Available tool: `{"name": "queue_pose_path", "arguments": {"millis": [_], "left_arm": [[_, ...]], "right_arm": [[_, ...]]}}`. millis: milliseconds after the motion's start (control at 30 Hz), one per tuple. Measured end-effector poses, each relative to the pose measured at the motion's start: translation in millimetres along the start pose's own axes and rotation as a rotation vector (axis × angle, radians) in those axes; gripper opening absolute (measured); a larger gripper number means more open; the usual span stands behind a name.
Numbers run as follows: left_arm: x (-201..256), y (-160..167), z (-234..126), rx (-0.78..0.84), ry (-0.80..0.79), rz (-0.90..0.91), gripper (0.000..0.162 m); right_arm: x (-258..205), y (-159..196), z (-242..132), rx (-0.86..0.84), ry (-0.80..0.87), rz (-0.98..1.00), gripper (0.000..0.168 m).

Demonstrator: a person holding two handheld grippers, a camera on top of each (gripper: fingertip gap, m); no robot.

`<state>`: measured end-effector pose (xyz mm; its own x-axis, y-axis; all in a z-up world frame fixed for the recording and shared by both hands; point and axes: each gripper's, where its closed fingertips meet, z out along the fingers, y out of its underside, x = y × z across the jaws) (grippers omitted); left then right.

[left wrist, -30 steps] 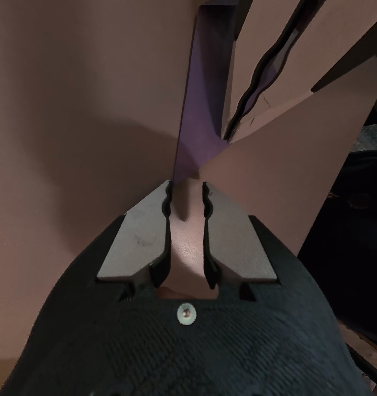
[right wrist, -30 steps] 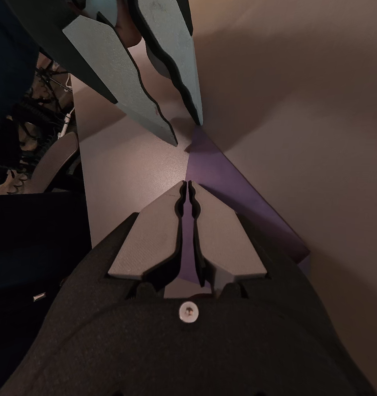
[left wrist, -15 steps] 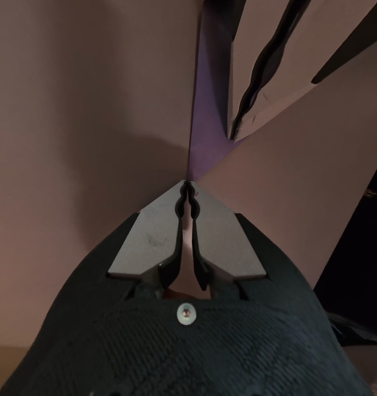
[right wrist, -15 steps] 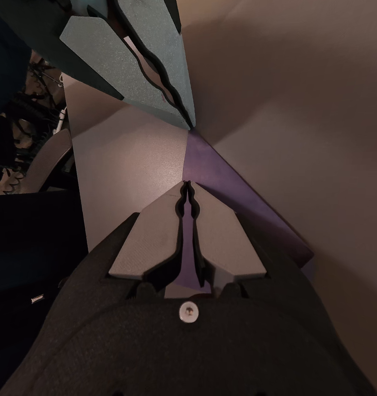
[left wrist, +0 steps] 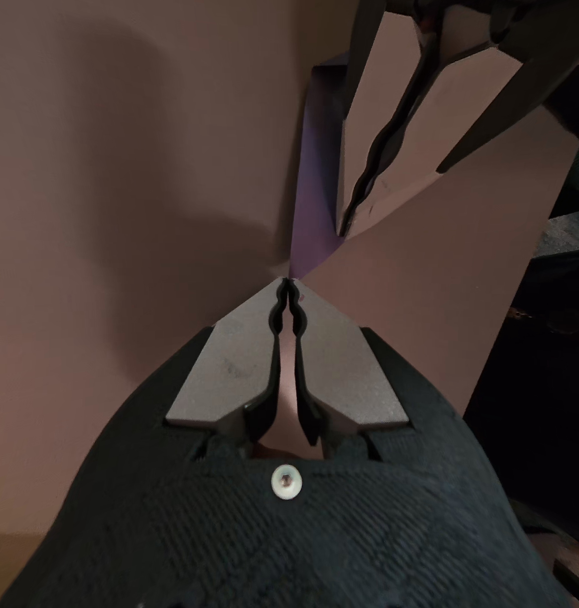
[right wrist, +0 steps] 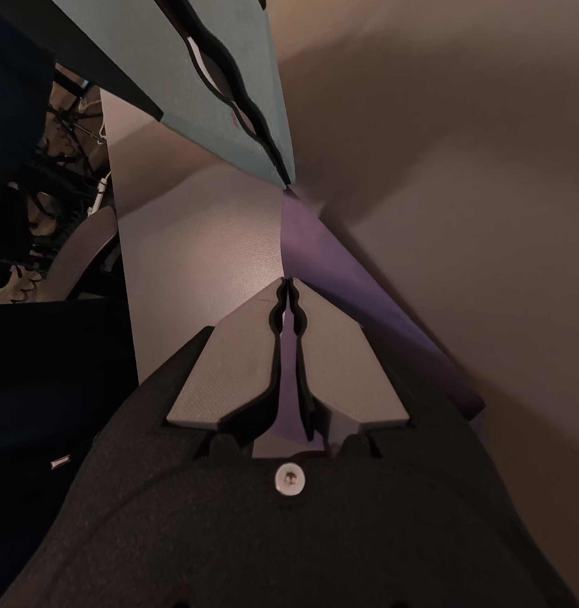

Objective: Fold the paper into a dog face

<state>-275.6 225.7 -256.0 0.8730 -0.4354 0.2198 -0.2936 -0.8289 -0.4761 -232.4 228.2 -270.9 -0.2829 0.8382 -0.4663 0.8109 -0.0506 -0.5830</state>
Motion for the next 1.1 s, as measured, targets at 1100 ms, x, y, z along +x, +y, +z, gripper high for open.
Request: {"name": "queue_pose_path", "arguments": {"millis": [1100], "left_arm": [[-3.7, 14.9, 7.3, -0.060, 0.017, 0.054, 0.023]], "right_arm": [[12.0, -3.6, 5.7, 0.028, 0.015, 0.089, 0.000]]}}
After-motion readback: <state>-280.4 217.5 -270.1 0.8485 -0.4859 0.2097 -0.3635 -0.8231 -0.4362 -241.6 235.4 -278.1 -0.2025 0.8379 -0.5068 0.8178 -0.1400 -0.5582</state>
